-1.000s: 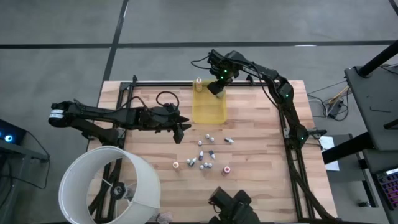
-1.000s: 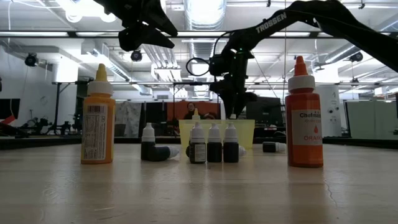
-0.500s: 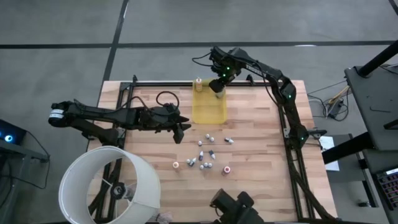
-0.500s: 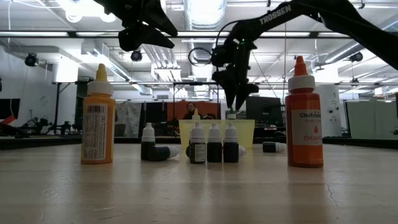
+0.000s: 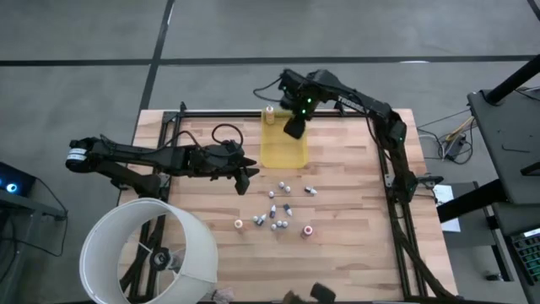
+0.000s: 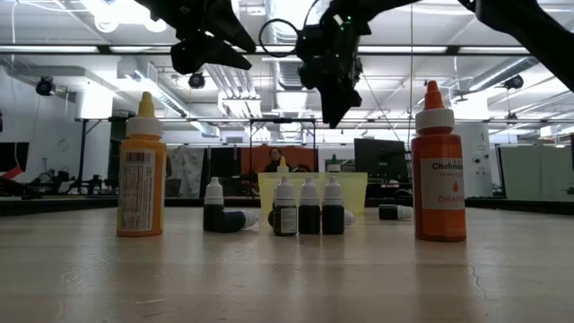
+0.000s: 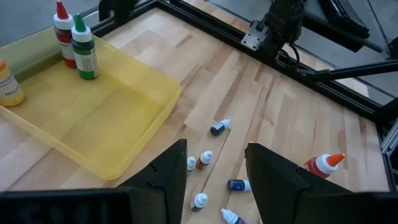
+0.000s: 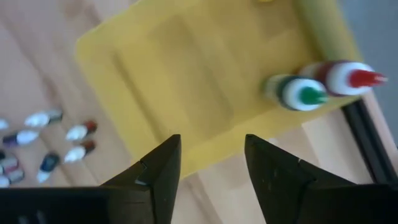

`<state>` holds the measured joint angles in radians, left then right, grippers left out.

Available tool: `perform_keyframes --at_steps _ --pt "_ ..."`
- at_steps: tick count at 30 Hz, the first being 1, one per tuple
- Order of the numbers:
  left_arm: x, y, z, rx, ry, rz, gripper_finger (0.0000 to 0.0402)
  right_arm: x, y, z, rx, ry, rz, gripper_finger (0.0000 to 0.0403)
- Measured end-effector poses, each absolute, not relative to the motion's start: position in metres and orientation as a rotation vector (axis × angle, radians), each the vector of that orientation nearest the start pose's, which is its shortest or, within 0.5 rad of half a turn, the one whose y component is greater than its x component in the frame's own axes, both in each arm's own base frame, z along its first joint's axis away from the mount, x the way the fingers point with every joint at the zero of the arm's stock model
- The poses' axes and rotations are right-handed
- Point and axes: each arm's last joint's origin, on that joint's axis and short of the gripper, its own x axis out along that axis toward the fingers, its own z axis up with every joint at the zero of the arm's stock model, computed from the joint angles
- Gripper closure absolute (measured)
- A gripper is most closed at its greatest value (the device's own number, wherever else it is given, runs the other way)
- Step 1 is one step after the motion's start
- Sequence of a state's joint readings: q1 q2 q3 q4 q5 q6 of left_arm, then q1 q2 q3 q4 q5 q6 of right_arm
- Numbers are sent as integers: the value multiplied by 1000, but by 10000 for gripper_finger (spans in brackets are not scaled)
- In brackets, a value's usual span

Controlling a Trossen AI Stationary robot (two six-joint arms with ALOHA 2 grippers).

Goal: Pick & Place food coloring
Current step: Put the large yellow food coloring bottle into the yellow container

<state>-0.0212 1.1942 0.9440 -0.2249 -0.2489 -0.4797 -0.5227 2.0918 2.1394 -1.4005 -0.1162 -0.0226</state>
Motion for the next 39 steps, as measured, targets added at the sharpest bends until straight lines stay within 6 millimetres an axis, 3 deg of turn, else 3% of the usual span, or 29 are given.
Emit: perform_keyframes --at_steps 8,15,24,29,34,39 --pt "260 2 303 -405 408 331 266 372 -162 315 306 1319 -212 324" --pt "260 2 303 -407 408 332 266 357 -124 335 254 1302 -156 378" --pt "261 1 303 -412 413 314 266 288 -72 378 285 1143 -173 394" --pt "261 -4 302 -348 459 139 266 244 -52 394 323 1009 -193 394" --pt "261 -8 302 -344 492 -15 266 210 -43 397 415 888 -237 394" --pt "257 -9 310 -382 567 -38 266 183 -37 393 479 850 -264 394"
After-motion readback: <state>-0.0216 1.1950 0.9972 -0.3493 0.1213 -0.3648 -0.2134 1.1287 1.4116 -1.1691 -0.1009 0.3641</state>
